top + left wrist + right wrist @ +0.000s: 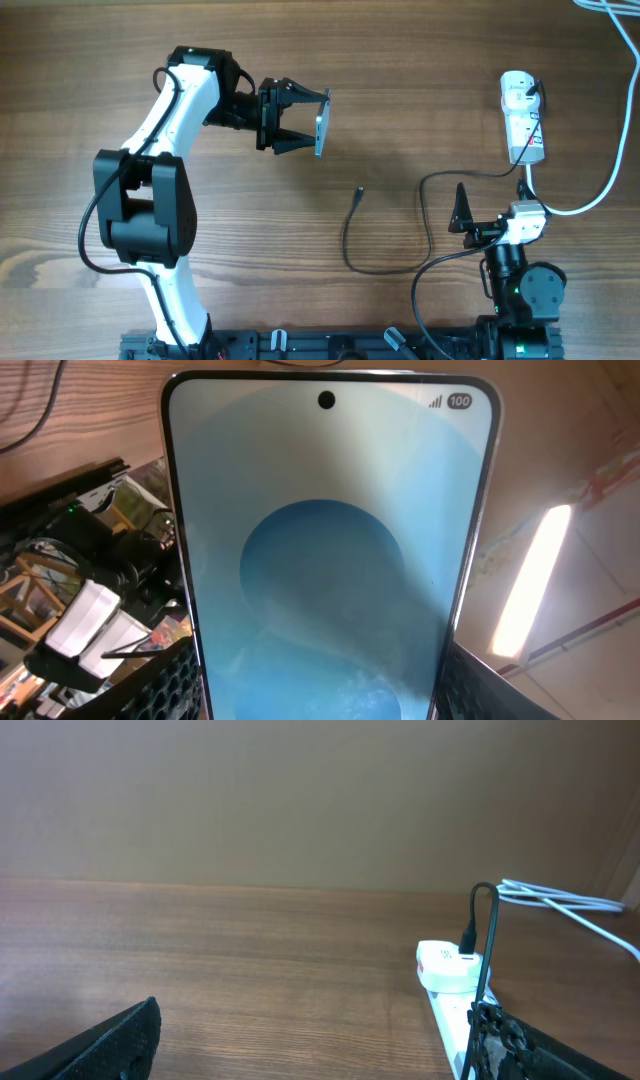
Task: Plug charger to phone and switch on socket
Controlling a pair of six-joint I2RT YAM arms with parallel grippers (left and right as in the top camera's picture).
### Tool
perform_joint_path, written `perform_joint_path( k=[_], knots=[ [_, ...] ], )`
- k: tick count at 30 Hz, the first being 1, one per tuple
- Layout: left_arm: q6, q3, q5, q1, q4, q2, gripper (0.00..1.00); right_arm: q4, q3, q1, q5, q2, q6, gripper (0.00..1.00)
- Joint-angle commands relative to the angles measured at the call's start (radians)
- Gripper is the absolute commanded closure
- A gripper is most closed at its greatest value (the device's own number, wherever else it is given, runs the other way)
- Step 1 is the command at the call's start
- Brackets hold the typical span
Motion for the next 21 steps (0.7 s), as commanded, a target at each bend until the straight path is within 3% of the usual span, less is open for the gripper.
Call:
perform_joint_path(
  k=[1, 21],
  knots=[
    [0.02, -0.001, 0.055, -0.001, -0.015, -0.039, 0.41, 0.003, -0.001, 0.007, 0.01, -0.002, 0.001, 0.0],
    [0.032, -0.001, 0.055, -0.001, -0.023, -0.039, 0.41, 0.003, -0.001, 0.007, 0.01, -0.002, 0.001, 0.0]
  ],
)
